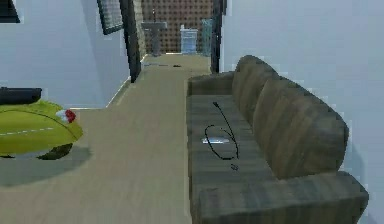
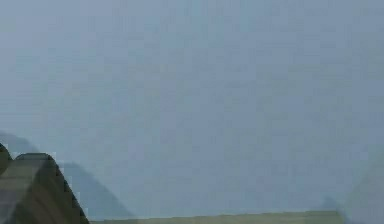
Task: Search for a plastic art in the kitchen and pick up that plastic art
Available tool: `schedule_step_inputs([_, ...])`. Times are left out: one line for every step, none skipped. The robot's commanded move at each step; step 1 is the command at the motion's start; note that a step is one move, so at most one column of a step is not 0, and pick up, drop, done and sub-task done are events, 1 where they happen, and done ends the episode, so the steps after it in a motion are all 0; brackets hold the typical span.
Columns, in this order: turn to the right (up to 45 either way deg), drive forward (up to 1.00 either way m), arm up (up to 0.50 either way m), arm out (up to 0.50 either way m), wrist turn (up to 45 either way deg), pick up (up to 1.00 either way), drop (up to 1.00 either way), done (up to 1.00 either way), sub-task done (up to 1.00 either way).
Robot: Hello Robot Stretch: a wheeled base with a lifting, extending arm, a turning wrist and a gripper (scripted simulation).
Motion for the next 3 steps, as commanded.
schedule_step_inputs([-45.0, 0.00, 0.00, 0.00, 0.0, 0.00, 0.00, 0.00, 0.00])
schedule_step_inputs([0.0, 0.40, 0.00, 0.00, 0.0, 0.00, 0.00, 0.00, 0.00])
schedule_step_inputs([36.0, 0.00, 0.00, 0.00, 0.0, 0.00, 0.00, 0.00, 0.00])
